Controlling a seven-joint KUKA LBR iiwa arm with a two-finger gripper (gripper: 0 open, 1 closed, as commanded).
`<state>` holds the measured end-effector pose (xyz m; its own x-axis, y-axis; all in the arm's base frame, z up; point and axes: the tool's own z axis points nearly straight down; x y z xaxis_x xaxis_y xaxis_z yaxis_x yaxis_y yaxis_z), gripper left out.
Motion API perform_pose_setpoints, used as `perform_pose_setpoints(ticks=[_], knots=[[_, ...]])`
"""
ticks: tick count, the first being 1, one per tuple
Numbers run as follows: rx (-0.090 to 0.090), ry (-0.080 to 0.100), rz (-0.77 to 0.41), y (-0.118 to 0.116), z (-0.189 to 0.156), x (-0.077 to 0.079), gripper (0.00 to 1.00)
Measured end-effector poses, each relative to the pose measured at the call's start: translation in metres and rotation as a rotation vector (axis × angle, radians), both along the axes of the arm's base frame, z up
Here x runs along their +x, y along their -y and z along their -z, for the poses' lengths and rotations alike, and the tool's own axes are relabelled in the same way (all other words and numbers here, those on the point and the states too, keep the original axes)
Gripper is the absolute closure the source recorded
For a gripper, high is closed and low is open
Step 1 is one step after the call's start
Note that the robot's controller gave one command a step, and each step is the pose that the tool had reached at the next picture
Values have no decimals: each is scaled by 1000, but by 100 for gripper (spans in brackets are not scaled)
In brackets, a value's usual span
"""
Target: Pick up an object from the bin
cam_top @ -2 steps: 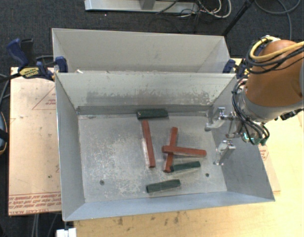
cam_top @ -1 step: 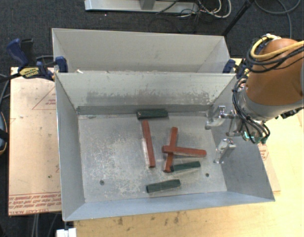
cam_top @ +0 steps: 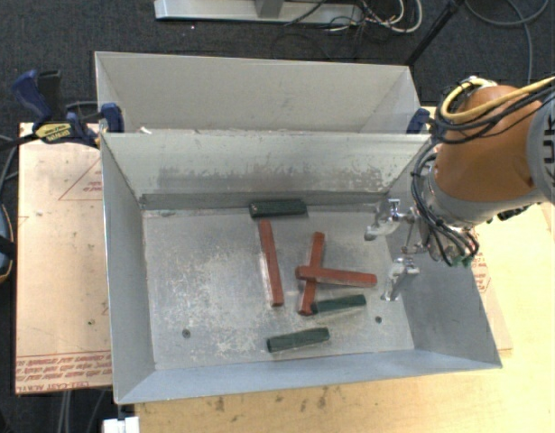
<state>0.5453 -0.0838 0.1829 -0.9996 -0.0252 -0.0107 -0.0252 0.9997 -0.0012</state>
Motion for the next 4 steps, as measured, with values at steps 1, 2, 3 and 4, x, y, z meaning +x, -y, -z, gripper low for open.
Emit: perform_pose_setpoints(ticks=[1, 2, 3, 4], knots=[[2, -6, 63, 13, 63, -23, 0], [-4, 2, -96, -47, 106, 44, 100], [-5, 2, -96, -47, 106, 44, 100], [0, -1, -112, -62, -55, 36, 100]])
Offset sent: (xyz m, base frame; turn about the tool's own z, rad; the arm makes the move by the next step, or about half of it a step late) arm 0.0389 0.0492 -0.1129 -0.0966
